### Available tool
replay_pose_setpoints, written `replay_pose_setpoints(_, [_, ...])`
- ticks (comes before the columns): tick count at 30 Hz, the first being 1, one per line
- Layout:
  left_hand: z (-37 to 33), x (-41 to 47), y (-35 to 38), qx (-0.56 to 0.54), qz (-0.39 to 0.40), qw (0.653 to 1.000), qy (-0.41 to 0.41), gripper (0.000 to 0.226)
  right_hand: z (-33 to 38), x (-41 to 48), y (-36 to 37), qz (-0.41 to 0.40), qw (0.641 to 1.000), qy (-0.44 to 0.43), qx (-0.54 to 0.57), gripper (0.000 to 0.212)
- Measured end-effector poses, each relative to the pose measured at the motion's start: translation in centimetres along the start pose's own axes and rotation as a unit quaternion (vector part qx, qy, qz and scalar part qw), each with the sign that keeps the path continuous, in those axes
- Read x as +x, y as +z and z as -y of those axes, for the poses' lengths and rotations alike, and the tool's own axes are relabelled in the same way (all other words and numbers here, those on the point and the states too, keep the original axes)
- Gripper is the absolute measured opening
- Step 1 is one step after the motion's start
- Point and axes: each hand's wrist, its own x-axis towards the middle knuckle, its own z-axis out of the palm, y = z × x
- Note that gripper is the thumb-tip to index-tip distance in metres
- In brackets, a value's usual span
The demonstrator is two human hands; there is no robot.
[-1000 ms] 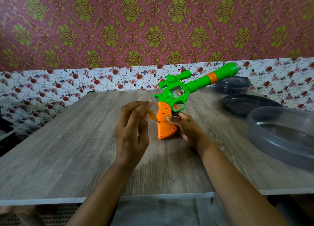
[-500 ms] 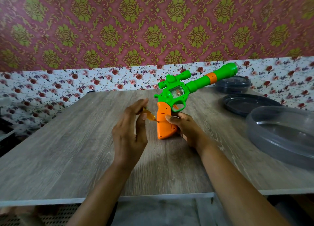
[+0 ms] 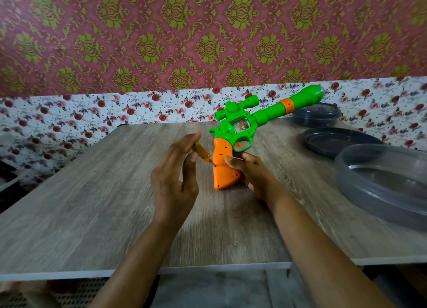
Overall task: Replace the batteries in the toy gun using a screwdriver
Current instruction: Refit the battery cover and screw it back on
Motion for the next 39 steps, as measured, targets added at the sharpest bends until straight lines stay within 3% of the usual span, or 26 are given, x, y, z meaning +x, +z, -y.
replay_pose_setpoints(7, [-0.05, -0.04, 0.01, -0.019, -0.003, 0.999, 0.034, 0.023, -0.33, 0.16, -0.09, 0.008, 1.0, -0.008, 0.009, 0.015])
replay_pose_setpoints(15, [-0.3, -0.08, -0.12, 0.016, 0.029, 0.999, 0.037, 0.036, -0.1, -0.09, -0.13, 0.01, 1.0, -0.006, 0.0, 0.021])
replay_pose_setpoints(20, [-0.03, 0.0, 0.01, -0.008, 0.038, 0.997, 0.06, 0.033, -0.2, -0.24, -0.12, 0.013, 1.0, -0.009, 0.006, 0.026])
replay_pose_setpoints(27, [0.3, 0.07, 0.05, 0.029, 0.006, 1.0, -0.001, 0.033, -0.06, 0.0, -0.02, -0.003, 1.0, 0.001, -0.009, 0.027])
replay_pose_setpoints(33, [-0.07, -0.12, 0.19, 0.007, 0.04, 0.999, -0.003, 0.038, 0.12, -0.27, 0.09, 0.003, 1.0, -0.002, 0.0, 0.026])
replay_pose_setpoints(39, [0.38, -0.1, 0.35, 0.019, 0.016, 1.0, 0.013, 0.03, 0.19, -0.23, 0.1, -0.001, 1.0, 0.002, -0.002, 0.022])
